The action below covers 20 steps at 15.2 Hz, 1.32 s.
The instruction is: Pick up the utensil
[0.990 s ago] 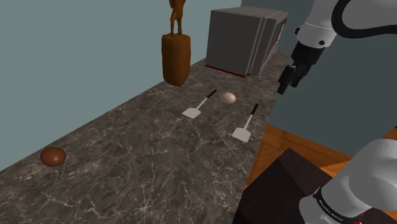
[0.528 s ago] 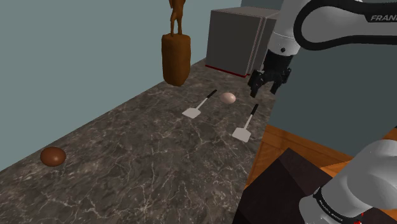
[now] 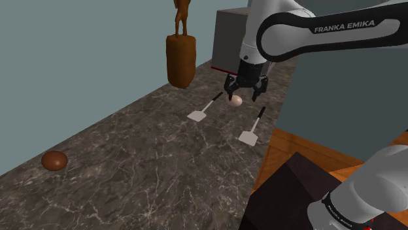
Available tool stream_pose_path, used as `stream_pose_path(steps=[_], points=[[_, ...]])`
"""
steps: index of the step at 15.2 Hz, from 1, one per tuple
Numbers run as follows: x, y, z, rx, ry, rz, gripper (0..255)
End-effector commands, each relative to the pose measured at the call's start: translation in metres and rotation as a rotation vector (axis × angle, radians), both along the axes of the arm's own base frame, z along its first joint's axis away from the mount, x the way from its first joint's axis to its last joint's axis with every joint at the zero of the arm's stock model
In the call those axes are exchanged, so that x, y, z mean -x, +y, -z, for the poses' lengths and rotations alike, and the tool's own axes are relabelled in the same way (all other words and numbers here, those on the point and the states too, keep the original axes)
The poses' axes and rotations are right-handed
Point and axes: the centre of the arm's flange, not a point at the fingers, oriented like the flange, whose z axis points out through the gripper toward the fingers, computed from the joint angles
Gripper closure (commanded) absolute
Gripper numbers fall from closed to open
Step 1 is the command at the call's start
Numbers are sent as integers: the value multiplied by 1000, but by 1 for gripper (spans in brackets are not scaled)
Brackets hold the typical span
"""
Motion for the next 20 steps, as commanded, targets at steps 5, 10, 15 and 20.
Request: stream_pose_path(steps=[5, 10, 15, 20], points=[[-75, 24, 25, -3, -7, 271, 0], [-139, 27, 46, -4, -12, 491, 0], [-157, 25, 67, -4, -13, 553, 0], [-157, 25, 92, -4, -13, 553, 0]])
